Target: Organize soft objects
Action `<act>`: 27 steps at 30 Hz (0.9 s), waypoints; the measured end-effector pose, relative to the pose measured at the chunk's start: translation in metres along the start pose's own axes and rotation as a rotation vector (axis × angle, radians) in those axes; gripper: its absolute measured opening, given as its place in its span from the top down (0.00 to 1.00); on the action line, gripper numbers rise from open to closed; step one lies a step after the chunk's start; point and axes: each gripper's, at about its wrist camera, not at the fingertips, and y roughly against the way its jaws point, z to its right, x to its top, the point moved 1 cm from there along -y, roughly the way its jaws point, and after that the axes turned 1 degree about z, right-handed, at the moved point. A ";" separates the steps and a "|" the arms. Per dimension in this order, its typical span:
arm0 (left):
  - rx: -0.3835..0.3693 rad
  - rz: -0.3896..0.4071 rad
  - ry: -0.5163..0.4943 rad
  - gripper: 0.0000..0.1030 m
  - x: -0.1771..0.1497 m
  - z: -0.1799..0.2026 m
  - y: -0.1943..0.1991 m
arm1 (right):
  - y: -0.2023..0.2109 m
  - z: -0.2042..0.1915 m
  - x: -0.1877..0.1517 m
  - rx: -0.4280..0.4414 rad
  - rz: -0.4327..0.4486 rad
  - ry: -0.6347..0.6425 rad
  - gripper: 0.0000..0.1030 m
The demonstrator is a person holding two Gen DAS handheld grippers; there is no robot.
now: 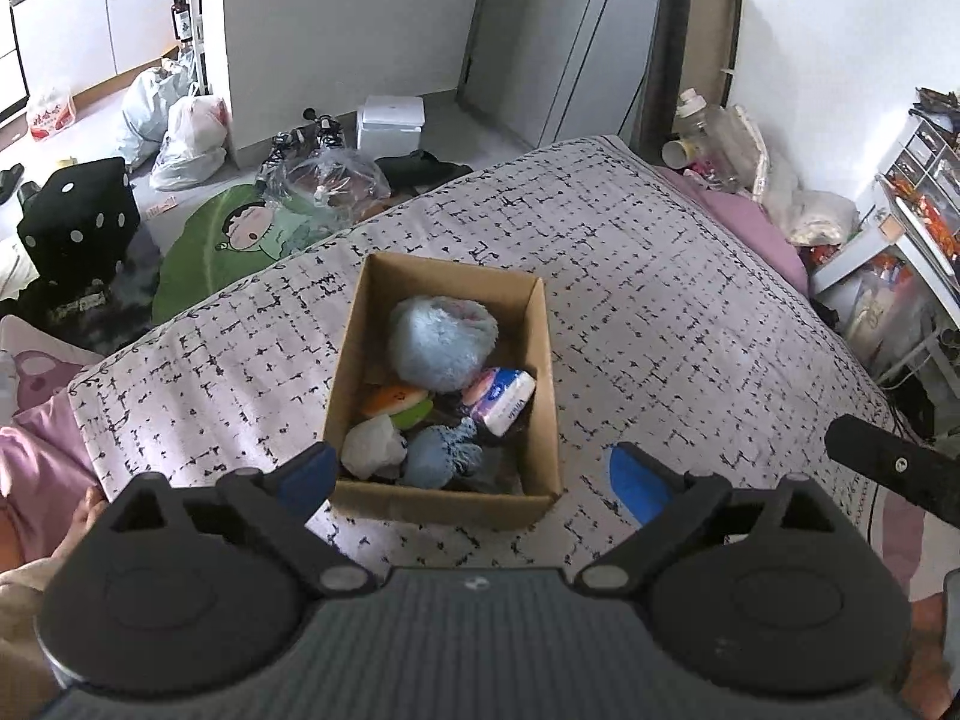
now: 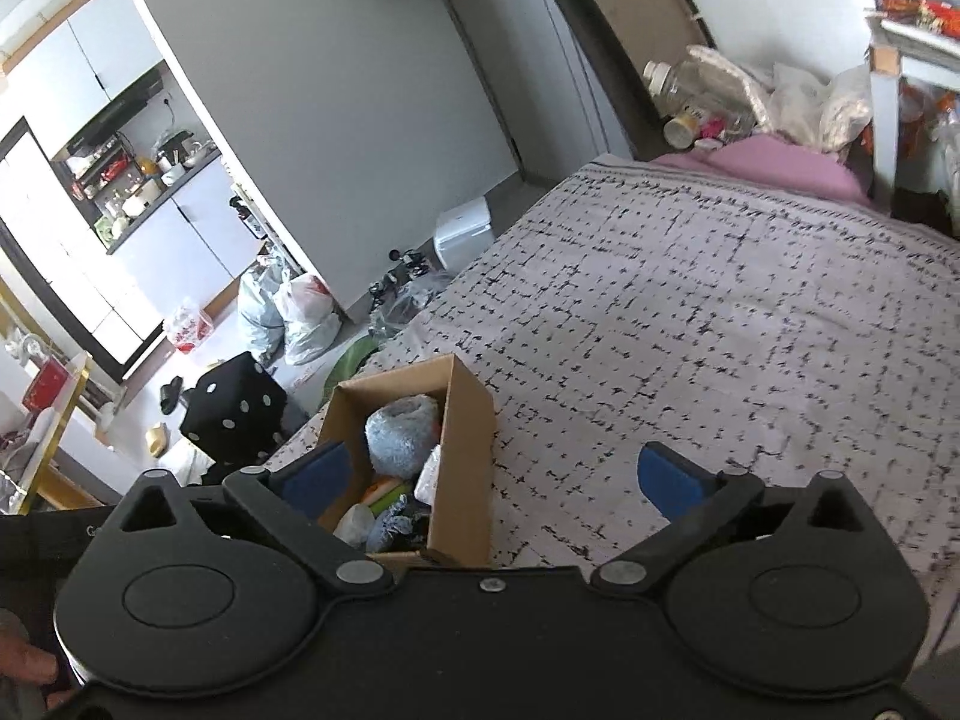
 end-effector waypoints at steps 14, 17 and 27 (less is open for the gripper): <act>-0.013 0.065 -0.083 0.06 -0.013 0.016 0.050 | 0.052 -0.013 -0.009 -0.043 0.053 0.020 0.00; -0.010 0.078 -0.092 0.06 -0.015 0.016 0.058 | 0.058 -0.012 -0.012 -0.057 0.063 0.003 0.00; 0.007 0.117 -0.114 0.06 -0.022 0.011 0.088 | 0.083 -0.012 -0.021 -0.077 0.087 0.026 0.00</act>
